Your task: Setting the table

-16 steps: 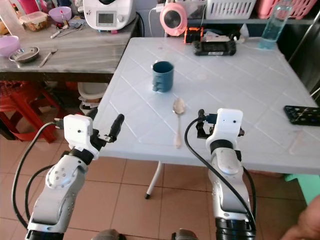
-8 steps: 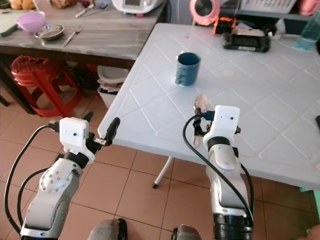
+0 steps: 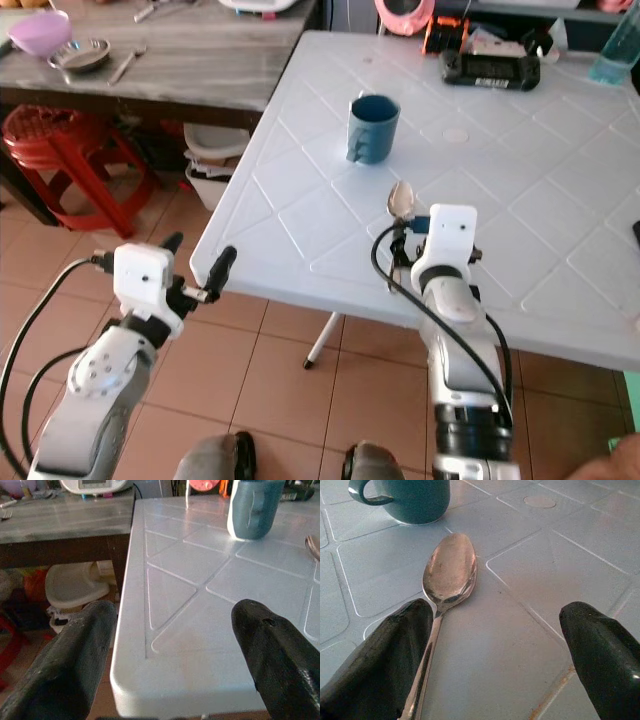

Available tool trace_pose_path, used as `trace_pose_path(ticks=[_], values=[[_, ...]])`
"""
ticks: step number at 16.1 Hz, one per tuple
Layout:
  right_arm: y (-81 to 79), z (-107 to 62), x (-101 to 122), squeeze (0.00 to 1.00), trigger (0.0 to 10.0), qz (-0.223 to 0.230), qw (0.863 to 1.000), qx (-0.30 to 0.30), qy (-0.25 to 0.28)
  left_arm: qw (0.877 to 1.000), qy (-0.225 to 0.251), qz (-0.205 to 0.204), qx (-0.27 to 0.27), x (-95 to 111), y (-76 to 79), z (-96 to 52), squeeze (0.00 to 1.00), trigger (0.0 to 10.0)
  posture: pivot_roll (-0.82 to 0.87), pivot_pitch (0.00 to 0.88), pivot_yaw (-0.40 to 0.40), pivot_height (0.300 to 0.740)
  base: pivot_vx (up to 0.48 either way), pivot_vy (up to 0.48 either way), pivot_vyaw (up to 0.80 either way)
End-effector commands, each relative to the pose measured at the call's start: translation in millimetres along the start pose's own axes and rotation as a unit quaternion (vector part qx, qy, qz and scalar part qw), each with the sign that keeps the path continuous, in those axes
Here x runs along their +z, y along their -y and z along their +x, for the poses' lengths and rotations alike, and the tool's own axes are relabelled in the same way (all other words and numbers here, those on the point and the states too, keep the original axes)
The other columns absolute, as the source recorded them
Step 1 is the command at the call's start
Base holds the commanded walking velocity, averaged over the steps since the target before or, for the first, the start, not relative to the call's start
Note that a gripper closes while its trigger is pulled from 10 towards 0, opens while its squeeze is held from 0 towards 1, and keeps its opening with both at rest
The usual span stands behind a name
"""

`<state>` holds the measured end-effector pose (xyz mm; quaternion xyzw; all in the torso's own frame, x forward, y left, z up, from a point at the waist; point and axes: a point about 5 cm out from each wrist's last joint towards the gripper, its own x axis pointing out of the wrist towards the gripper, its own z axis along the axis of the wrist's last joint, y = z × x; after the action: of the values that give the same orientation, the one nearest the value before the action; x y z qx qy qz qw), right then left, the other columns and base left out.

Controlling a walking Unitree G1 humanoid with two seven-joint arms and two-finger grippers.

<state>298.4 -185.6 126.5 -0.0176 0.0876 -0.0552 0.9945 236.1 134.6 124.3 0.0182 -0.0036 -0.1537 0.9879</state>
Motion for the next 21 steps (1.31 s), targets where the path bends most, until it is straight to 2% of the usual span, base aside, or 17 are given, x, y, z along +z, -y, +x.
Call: trace_pose_path(ticks=[1, 8, 9, 10, 15, 19, 21], values=[[-4.7, 3.0, -1, 0.0, 10.0, 0.0, 1.0, 0.018, -0.012, 1.0, -0.003, 0.008, -0.007, 2, -0.7, -3.4, 0.0, 10.0, 0.08, 0.165, 0.049, 0.74, 0.0, 0.0, 0.0], [-12.8, 13.6, 2, 0.0, 10.0, -0.01, 0.997, 0.07, -0.024, 1.0, -0.01, 0.011, -0.013, 3, -0.1, -4.5, 0.0, 10.0, 0.09, 0.163, 0.054, 0.74, 0.0, 0.0, 0.0], [-14.9, 13.0, -1, 0.0, 3.8, -0.01, 0.996, 0.078, -0.034, 1.0, -0.011, 0.01, -0.014, 3, 0.7, -4.1, 0.0, 10.0, 0.09, 0.162, 0.051, 0.74, 0.0, 0.0, 0.0], [-17.4, 12.2, -4, 0.0, 0.0, -0.007, 0.995, 0.086, -0.042, 1.0, -0.011, 0.01, -0.014, 3, 0.9, -4.0, 0.0, 10.0, 0.09, 0.16, 0.048, 0.74, 0.0, 0.0, 0.0], [-18.2, 12.9, -6, 0.0, 0.0, -0.007, 0.993, 0.098, -0.059, 1.0, -0.014, 0.007, -0.014, 2, 2.6, -3.2, 0.0, 10.0, 0.08, 0.156, 0.038, 0.74, 0.0, 0.0, 0.0], [-10.9, 16.7, -8, 0.0, 0.0, 0.021, 0.993, 0.089, -0.079, 1.0, -0.016, 0.004, -0.013, 1, 3.1, -2.9, 0.0, 10.0, 0.08, 0.155, 0.035, 0.74, 0.0, 0.0, 0.0], [-10.7, 17.3, -9, 0.0, 0.0, 0.021, 0.992, 0.092, -0.084, 1.0, -0.017, 0.004, -0.014, 0, 3.1, -2.9, 0.0, 10.0, 0.08, 0.153, 0.036, 0.74, 0.0, 0.0, 0.0]])
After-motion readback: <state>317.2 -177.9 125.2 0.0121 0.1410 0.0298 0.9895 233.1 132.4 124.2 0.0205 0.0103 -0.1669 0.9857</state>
